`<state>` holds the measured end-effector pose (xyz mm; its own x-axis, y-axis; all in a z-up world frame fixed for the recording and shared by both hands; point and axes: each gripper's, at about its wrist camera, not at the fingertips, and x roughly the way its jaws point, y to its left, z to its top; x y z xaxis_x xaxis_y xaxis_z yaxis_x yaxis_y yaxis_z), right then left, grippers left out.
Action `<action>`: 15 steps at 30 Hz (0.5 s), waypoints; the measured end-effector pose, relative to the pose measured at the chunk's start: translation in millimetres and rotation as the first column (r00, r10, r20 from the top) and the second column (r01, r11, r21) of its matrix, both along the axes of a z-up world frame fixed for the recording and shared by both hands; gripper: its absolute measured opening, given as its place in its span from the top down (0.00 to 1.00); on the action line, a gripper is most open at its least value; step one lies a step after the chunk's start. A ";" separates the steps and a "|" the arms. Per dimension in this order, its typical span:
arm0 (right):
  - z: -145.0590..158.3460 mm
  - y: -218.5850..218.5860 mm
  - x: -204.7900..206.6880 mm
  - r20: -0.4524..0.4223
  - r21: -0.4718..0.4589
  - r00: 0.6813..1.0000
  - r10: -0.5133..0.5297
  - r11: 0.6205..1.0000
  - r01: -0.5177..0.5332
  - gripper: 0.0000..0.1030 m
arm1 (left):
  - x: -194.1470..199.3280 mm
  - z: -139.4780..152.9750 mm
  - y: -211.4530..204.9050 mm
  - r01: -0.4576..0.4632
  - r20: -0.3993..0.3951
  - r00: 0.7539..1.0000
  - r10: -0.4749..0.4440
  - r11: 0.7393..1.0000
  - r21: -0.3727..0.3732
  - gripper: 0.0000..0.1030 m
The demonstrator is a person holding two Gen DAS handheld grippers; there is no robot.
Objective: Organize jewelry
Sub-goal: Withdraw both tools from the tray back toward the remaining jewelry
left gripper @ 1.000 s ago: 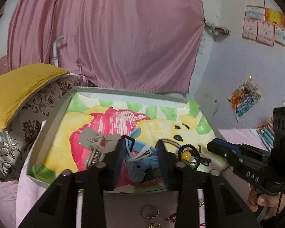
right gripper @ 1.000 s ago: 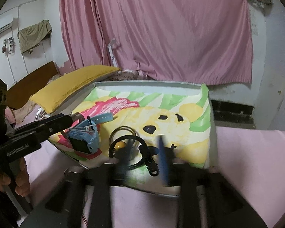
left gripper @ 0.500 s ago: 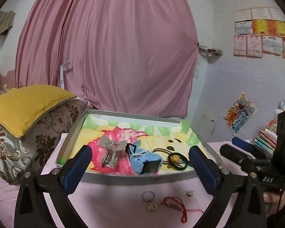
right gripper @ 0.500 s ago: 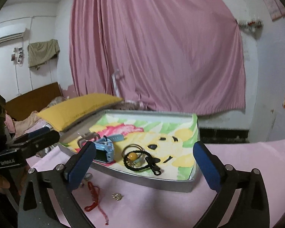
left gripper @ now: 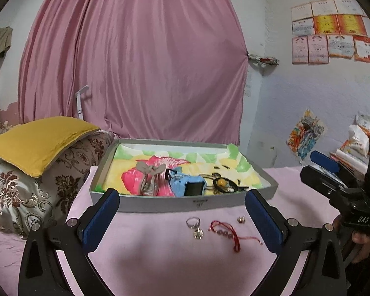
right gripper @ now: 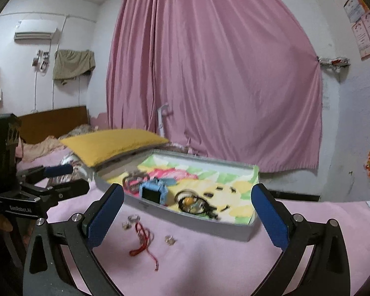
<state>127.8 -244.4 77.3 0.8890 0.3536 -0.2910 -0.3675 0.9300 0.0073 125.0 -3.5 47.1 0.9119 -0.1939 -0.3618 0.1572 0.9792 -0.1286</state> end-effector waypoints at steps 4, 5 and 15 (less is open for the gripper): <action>-9.6 1.1 13.1 -0.098 -0.045 0.995 0.021 0.999 -0.026 0.02 | 2.5 -3.7 0.3 0.030 -0.050 0.998 -0.029 0.999 0.028 0.01; -13.2 0.6 17.4 -0.139 -0.058 0.990 0.027 0.998 -0.035 0.02 | 4.3 -5.0 -0.1 0.037 -0.067 0.997 -0.035 0.999 0.035 0.01; -45.3 -5.0 56.3 -0.390 -0.009 0.917 0.084 0.995 -0.096 0.22 | 32.3 -25.4 0.1 0.085 -0.260 0.962 -0.078 0.996 0.013 0.01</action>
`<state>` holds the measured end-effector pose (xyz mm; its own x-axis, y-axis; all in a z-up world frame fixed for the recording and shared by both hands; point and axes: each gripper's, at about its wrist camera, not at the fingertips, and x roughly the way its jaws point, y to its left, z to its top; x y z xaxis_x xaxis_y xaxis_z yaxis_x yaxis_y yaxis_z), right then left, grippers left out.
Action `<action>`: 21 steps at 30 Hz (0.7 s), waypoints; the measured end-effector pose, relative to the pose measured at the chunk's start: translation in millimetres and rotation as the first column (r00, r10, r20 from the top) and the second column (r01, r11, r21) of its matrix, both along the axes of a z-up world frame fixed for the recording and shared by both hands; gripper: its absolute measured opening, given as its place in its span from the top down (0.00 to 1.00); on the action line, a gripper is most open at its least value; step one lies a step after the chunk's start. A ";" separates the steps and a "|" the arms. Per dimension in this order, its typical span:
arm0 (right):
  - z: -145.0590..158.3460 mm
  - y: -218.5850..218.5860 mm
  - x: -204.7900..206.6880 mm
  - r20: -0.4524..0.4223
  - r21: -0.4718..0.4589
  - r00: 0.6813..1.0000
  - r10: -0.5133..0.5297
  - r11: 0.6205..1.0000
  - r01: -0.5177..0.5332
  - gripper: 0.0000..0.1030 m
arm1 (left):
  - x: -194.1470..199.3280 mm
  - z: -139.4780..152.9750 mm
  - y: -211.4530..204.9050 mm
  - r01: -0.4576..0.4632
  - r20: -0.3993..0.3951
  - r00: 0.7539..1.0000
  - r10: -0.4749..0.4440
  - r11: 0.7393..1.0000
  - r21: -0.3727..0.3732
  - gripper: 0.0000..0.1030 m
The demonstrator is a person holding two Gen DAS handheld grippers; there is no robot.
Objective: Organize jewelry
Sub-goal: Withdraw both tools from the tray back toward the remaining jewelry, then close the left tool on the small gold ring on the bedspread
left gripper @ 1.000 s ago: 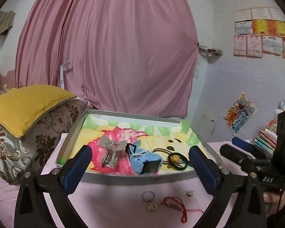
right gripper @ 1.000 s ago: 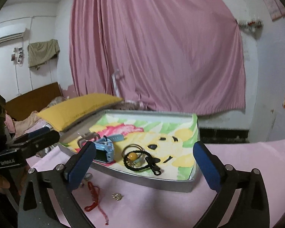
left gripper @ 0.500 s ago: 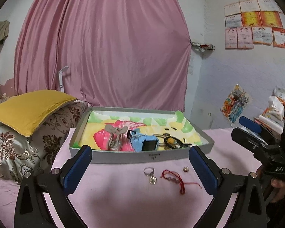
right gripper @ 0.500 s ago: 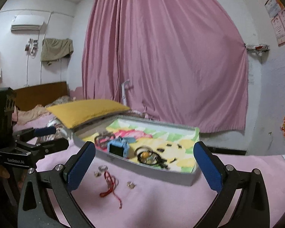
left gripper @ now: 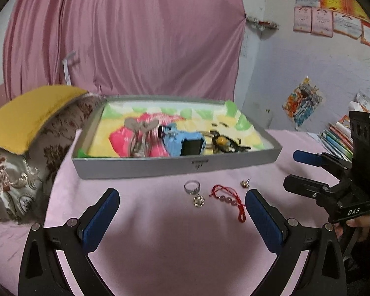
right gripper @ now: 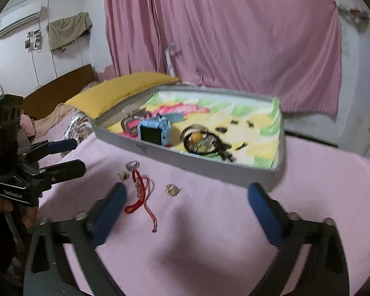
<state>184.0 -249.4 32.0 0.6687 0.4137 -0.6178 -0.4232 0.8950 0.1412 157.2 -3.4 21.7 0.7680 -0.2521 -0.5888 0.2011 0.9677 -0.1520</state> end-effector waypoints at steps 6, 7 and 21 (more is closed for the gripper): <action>-16.9 9.4 17.2 -0.117 -0.005 0.992 0.041 0.999 -0.042 0.45 | 12.2 -11.9 1.4 0.003 -0.088 0.996 -0.004 1.000 -0.018 0.01; -18.8 11.2 19.6 -0.127 -0.014 0.991 0.047 0.999 -0.049 0.48 | 14.1 -13.4 1.3 0.005 -0.100 0.995 -0.007 1.000 -0.020 0.01; -23.8 30.3 35.3 -0.174 -0.087 0.978 0.117 0.987 -0.134 0.67 | 33.4 -27.8 -13.6 0.118 -0.215 0.969 -0.123 0.992 -0.034 0.44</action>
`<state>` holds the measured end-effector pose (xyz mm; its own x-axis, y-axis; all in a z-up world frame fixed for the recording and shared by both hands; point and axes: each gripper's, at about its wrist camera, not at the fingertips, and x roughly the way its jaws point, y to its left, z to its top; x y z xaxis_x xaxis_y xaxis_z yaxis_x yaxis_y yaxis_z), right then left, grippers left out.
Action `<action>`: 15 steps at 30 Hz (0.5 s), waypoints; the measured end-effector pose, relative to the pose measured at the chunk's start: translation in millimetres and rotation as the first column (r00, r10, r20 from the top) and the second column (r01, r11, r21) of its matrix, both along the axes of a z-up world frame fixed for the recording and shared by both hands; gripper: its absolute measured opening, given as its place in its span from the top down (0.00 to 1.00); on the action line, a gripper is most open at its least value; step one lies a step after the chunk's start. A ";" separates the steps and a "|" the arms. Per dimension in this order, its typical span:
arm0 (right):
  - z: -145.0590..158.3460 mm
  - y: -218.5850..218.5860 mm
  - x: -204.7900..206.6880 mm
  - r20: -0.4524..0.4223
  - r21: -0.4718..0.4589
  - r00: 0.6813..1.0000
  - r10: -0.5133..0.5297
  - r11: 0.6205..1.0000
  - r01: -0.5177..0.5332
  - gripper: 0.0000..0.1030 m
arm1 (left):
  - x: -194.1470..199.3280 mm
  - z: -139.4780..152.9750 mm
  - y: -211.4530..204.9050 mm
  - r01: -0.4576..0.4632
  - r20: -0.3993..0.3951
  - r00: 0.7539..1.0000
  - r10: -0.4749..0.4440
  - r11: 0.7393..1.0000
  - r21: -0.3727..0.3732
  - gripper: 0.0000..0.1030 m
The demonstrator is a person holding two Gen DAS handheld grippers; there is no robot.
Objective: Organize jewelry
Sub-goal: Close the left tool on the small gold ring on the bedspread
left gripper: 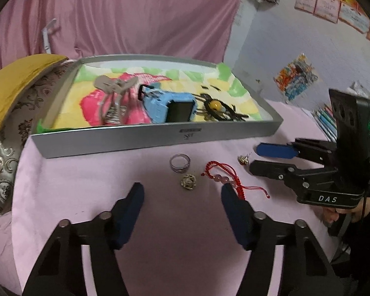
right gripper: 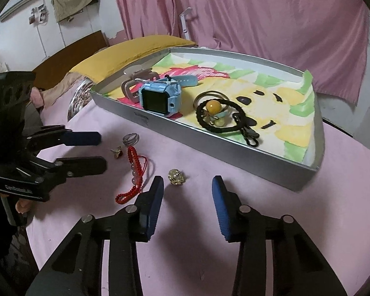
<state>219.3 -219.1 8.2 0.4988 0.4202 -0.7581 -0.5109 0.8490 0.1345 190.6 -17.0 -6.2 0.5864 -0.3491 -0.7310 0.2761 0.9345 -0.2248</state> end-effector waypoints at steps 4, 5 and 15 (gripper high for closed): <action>-0.4 6.0 2.8 -0.001 -0.014 1.000 0.022 1.000 -0.022 0.67 | 4.1 0.5 -5.5 0.016 0.000 1.000 -0.016 1.000 0.023 0.54; -0.7 6.7 3.6 -0.001 -0.018 1.000 0.022 1.000 -0.022 0.67 | 5.2 0.7 -6.4 0.018 0.000 1.000 -0.018 1.000 0.026 0.55; -1.1 18.5 5.8 0.010 -0.054 0.998 0.065 0.996 -0.065 0.82 | 8.7 0.2 -17.0 0.080 -0.007 0.997 -0.080 0.996 0.049 0.77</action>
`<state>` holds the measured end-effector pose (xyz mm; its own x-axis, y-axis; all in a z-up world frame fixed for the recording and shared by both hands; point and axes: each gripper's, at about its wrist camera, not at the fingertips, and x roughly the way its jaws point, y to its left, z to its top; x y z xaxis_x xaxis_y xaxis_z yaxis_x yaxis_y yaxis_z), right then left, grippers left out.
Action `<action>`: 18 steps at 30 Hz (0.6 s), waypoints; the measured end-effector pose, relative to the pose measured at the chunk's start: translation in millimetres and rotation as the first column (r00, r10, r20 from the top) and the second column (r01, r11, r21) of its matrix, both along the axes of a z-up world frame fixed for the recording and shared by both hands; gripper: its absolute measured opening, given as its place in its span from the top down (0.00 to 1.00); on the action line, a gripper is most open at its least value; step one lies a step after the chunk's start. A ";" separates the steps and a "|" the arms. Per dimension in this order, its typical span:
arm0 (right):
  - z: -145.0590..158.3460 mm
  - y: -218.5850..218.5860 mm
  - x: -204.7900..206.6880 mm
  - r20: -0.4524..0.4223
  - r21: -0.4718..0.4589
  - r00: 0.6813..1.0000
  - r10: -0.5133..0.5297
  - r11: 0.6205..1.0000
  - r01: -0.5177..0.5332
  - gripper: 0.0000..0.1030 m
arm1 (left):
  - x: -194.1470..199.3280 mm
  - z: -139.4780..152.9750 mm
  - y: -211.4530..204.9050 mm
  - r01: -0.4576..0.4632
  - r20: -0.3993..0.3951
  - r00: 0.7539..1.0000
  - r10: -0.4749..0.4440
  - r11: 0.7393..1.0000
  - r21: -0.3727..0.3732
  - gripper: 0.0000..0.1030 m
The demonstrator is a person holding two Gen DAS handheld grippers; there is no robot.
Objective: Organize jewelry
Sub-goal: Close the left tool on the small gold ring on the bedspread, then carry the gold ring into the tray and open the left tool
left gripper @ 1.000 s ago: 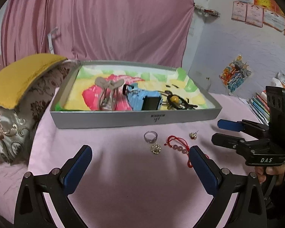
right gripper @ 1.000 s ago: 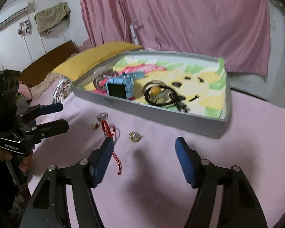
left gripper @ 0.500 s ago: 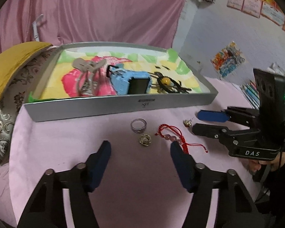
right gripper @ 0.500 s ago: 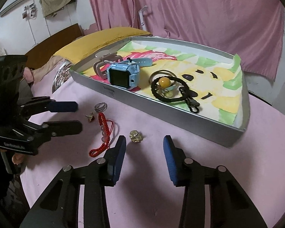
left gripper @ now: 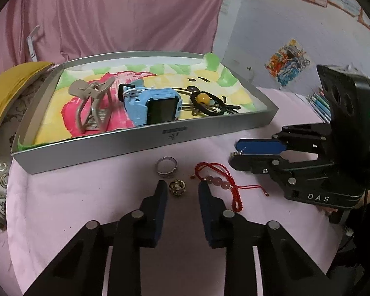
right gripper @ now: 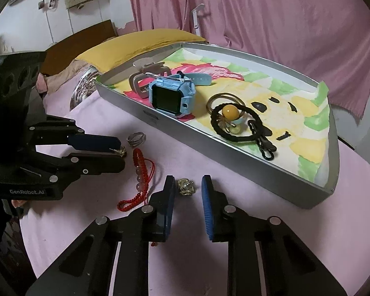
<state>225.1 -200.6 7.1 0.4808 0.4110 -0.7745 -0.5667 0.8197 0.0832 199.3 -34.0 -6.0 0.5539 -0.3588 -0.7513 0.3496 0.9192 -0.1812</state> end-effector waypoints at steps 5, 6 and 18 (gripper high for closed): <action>0.6 5.5 -1.5 0.012 -0.019 1.000 0.021 1.000 -0.020 0.89 | 0.9 -0.4 -3.1 -0.001 0.010 1.000 0.000 0.999 0.050 0.87; 0.4 5.2 -1.5 0.014 -0.020 1.000 0.021 1.000 -0.021 0.89 | 0.7 -0.3 -3.3 -0.001 0.012 1.000 0.000 0.999 0.052 0.88; 33.9 -18.3 -32.5 0.244 0.083 0.965 -0.099 0.993 0.081 0.89 | -22.9 32.6 6.0 -0.089 0.223 0.970 0.099 0.995 -0.054 0.88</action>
